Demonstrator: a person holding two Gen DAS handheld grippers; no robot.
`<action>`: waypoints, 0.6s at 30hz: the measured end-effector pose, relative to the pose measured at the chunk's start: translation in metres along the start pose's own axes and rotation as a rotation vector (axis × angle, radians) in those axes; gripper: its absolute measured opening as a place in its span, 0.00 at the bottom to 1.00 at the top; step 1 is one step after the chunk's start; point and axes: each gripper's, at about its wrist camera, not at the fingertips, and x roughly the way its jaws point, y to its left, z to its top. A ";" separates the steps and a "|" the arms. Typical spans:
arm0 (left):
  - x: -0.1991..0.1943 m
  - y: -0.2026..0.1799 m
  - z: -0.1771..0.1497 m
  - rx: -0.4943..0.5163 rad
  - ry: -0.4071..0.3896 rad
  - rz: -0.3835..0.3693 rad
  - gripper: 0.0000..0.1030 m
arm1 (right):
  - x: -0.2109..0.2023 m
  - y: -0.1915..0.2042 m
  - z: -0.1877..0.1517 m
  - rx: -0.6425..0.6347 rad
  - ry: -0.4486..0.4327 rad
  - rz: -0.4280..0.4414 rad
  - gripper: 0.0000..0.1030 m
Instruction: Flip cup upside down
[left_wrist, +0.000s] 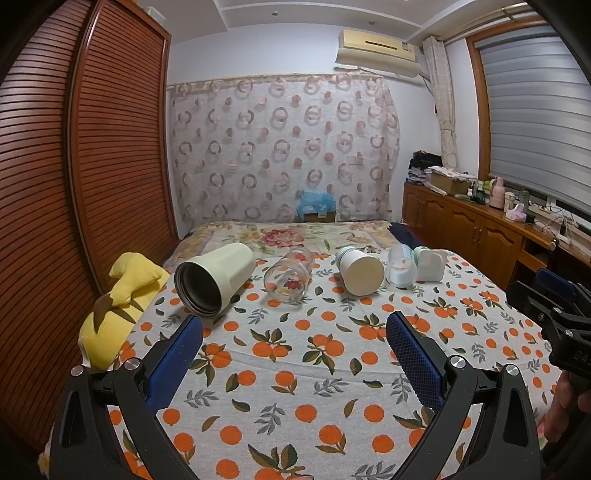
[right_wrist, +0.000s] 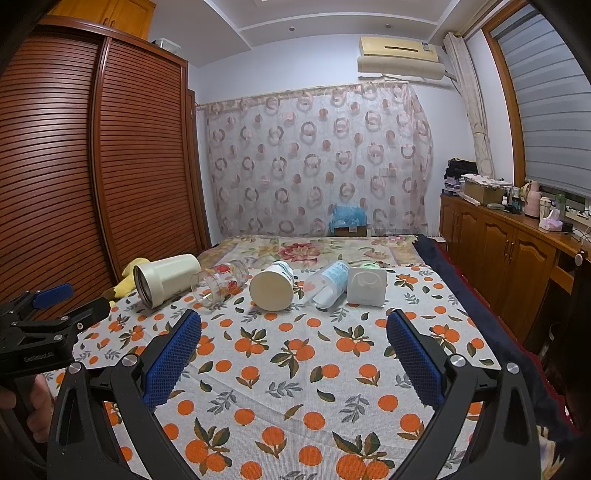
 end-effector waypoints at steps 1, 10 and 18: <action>0.000 0.000 0.000 0.000 0.000 0.001 0.93 | 0.000 0.000 0.000 0.000 0.000 0.000 0.98; 0.000 0.000 0.000 0.001 -0.001 0.001 0.93 | 0.001 0.000 0.000 0.001 0.002 0.000 0.98; -0.002 -0.003 0.001 0.001 -0.005 0.000 0.93 | 0.001 0.000 0.000 0.002 0.001 0.000 0.98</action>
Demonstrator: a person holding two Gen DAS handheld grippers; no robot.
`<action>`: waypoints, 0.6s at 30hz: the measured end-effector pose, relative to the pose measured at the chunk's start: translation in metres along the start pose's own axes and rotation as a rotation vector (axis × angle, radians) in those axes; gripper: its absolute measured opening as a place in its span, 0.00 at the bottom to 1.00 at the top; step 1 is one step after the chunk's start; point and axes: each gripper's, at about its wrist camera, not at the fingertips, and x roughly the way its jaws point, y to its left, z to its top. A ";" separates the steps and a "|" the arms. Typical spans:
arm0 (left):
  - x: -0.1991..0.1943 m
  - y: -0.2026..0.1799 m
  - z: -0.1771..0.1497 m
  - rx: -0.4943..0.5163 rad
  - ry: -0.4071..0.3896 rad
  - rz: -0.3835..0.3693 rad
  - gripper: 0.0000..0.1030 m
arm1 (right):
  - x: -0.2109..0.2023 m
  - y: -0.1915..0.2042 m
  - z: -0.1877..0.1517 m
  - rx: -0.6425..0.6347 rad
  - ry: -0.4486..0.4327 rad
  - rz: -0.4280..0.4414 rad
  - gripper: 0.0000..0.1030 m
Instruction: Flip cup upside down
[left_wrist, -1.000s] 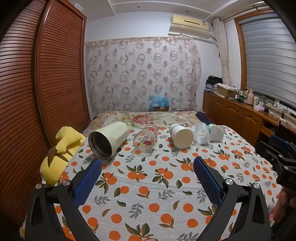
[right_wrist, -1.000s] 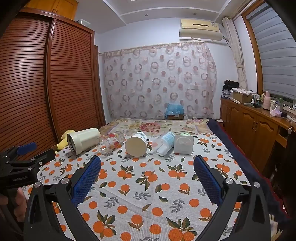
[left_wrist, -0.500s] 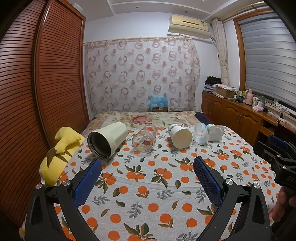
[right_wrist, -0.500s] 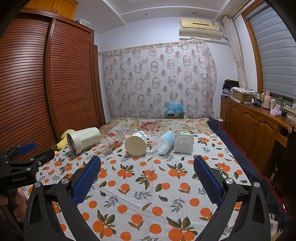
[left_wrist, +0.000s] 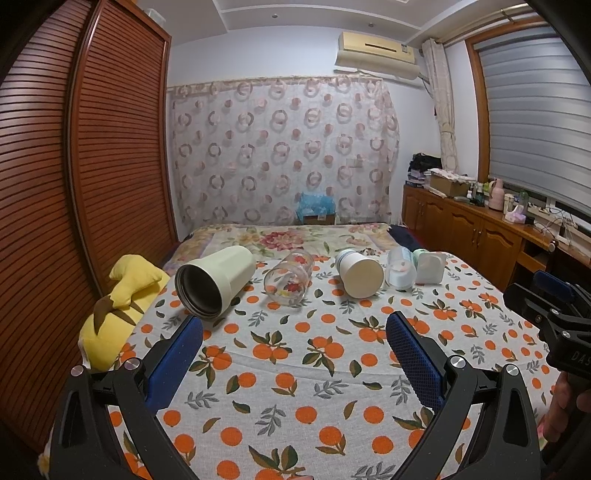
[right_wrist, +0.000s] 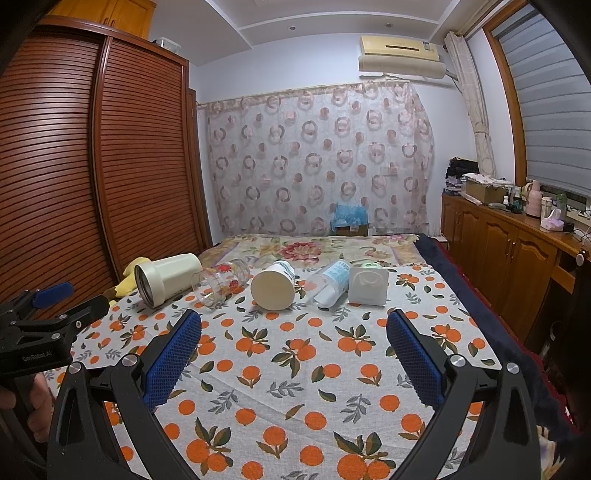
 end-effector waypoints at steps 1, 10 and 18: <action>0.000 0.000 0.000 0.000 0.000 0.001 0.93 | 0.001 0.001 -0.002 0.000 0.000 0.000 0.98; 0.000 0.000 0.000 0.000 -0.001 0.000 0.93 | 0.001 0.001 -0.002 0.001 0.001 0.000 0.98; -0.001 0.000 0.000 0.000 -0.003 -0.001 0.93 | 0.000 0.000 -0.002 0.001 0.002 0.001 0.98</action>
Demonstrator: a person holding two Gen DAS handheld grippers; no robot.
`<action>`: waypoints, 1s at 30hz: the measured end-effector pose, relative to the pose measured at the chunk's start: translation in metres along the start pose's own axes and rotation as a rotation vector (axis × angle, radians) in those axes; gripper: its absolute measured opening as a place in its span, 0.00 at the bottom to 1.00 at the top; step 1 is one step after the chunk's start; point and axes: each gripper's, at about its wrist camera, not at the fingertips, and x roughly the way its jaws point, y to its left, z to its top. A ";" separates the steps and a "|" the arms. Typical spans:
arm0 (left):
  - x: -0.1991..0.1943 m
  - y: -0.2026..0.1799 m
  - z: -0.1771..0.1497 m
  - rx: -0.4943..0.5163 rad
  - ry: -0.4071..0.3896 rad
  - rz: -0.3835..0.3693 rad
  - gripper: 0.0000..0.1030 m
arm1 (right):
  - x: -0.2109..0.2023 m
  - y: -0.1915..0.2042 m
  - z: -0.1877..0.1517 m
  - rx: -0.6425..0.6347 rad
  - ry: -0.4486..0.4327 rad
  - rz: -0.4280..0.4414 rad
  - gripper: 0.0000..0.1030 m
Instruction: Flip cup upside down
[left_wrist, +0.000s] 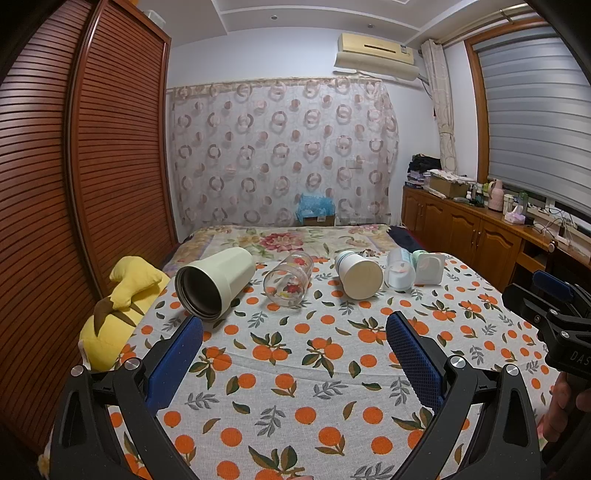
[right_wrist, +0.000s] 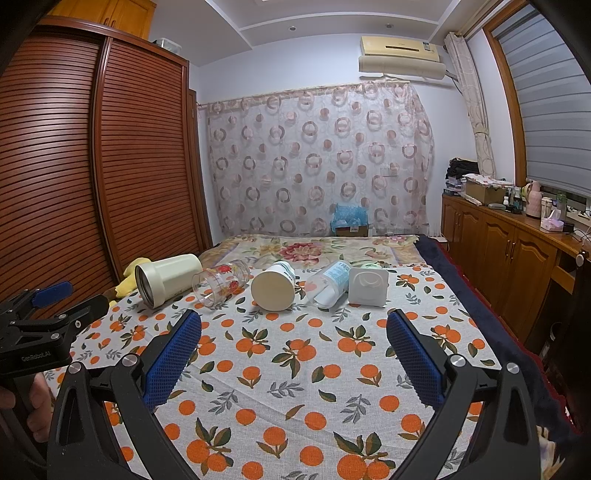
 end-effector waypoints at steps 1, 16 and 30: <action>0.000 0.000 0.000 0.000 0.000 0.000 0.93 | 0.000 0.000 0.000 0.000 0.000 0.000 0.98; -0.006 -0.007 0.011 0.003 0.007 -0.002 0.93 | 0.000 0.000 -0.001 0.000 0.004 0.004 0.98; 0.033 -0.012 0.009 0.034 0.079 -0.070 0.93 | 0.018 -0.011 -0.008 0.014 0.050 0.024 0.98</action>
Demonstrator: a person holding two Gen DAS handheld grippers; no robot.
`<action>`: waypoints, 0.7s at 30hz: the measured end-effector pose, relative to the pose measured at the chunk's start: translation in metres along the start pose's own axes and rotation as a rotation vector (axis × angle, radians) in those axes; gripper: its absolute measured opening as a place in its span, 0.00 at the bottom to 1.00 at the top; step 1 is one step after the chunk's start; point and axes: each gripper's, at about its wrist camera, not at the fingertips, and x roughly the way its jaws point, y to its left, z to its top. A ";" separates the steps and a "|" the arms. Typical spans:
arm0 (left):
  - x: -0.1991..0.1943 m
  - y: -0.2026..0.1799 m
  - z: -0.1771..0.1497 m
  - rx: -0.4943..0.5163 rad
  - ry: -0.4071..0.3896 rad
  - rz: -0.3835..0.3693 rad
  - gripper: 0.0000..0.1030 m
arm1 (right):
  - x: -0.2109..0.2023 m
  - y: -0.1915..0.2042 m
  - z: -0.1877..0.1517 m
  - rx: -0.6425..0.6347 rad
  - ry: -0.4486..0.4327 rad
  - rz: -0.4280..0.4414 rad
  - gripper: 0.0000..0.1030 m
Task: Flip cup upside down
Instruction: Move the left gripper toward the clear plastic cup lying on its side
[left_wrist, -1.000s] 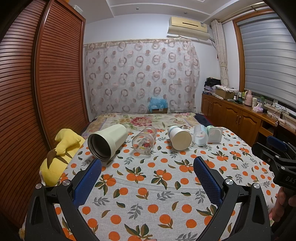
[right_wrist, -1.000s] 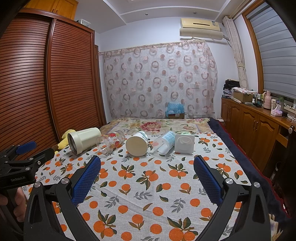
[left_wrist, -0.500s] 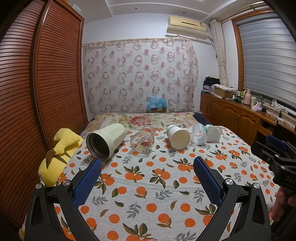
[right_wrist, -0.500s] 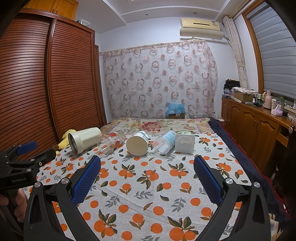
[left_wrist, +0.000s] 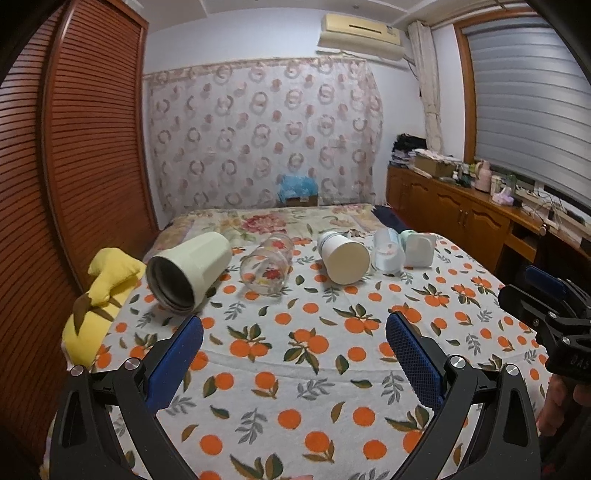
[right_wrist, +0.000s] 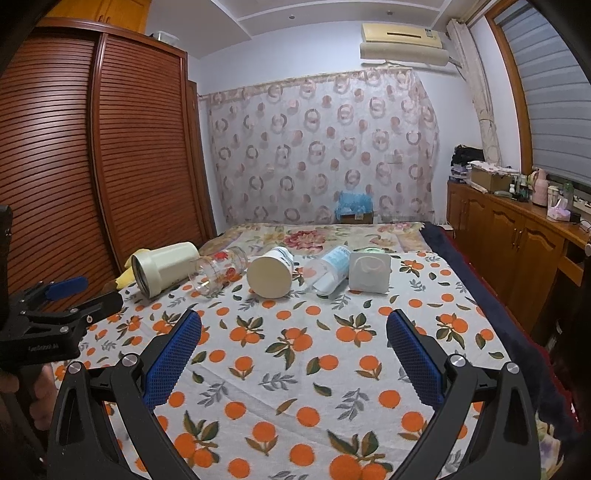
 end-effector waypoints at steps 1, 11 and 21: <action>0.002 -0.001 0.000 0.003 0.001 -0.003 0.93 | 0.002 -0.003 0.001 -0.002 0.002 0.004 0.98; 0.055 -0.024 0.025 0.080 0.084 -0.081 0.93 | 0.036 -0.032 0.019 -0.070 0.065 0.025 0.78; 0.111 -0.058 0.053 0.185 0.166 -0.130 0.93 | 0.083 -0.082 0.031 -0.030 0.173 0.044 0.78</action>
